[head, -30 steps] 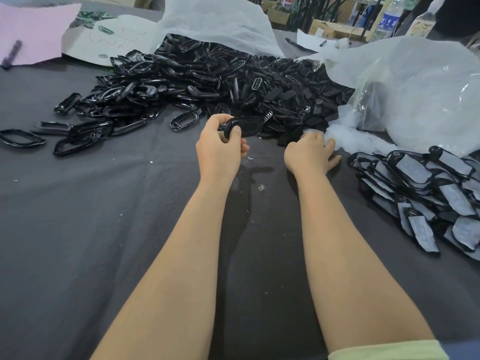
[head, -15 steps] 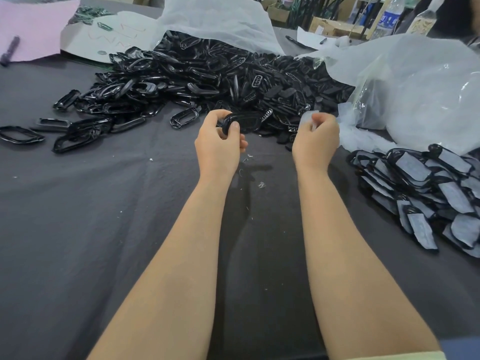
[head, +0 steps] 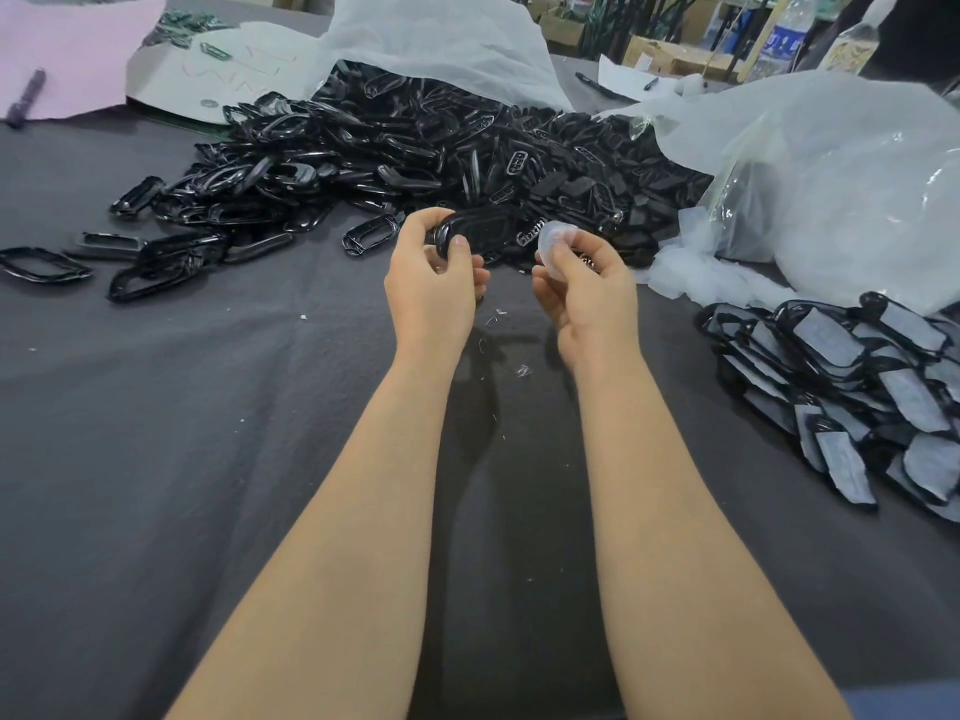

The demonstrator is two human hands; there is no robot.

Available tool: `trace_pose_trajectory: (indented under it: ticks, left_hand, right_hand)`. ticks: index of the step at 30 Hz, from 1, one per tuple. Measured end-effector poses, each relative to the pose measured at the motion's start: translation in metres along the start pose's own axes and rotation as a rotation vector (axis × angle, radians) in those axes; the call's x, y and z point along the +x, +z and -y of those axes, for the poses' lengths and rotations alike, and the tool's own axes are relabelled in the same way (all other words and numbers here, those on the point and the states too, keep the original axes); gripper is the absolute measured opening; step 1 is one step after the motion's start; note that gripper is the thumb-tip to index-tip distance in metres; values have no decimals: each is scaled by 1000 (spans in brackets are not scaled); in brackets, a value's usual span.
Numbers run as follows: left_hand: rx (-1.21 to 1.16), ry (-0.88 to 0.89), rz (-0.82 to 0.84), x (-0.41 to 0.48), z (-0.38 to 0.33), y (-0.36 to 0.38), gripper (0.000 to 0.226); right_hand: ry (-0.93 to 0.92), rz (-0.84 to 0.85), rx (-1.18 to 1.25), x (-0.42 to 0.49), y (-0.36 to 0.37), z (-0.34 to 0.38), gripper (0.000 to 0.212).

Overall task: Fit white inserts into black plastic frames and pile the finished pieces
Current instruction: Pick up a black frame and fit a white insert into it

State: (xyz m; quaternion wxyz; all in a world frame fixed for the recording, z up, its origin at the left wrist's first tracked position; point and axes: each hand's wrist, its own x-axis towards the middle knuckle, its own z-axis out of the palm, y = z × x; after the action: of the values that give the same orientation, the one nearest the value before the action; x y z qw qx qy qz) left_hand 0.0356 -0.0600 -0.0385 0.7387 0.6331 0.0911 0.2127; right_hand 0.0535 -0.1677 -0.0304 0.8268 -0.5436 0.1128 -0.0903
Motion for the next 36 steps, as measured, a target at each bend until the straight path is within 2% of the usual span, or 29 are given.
trace_pose_trajectory:
  ticks: [2,6,10,14,16,18,21,23,26,29,31,34,36]
  left_hand:
    - [0,-1,-4,0,0,0,21]
    - [8,-1,-6,1,1,0,21]
    - [3,-7,-9,1,2,0,21]
    - [-2,-15,-7,1,3,0,21]
    - [-1,-18,-5,1,2,-1,21]
    - [1,-22,-3,1,2,-1,21]
    - [2,-23,-6,1,0,-1,22]
    - [6,-23,-2,0,0,-1,22]
    - [4,-33,7,0,0,0,20]
    - [-21,-54,7,1,-1,0,22]
    - [-42,-71,16,1,-1,0,24]
    - [-77,-81,41,2,-1,1,26]
    - [-87,-80,51,3,0,2,27]
  right_hand:
    - [6,5,-4,1,-1,0,9]
    - [4,58,-13,1,0,0,25]
    - [-18,42,-141,0,-1,-1,14]
    - [-211,-83,-402,0,-5,-2,17]
    - [-263,-115,-456,0,-7,0,15]
    - [-206,-102,-363,-1,-6,2,13]
    - [-62,-78,-63,-2,0,8,13]
    - [-18,-77,24,-1,1,11,17]
    - [-61,-85,-23,-1,1,8,12]
    - [-158,-111,-106,-2,0,5,23]
    - [-195,-136,-135,-1,-1,6,23]
    - [-175,-152,-127,-1,-3,8,11]
    - [-139,-143,-33,-1,-4,10,15]
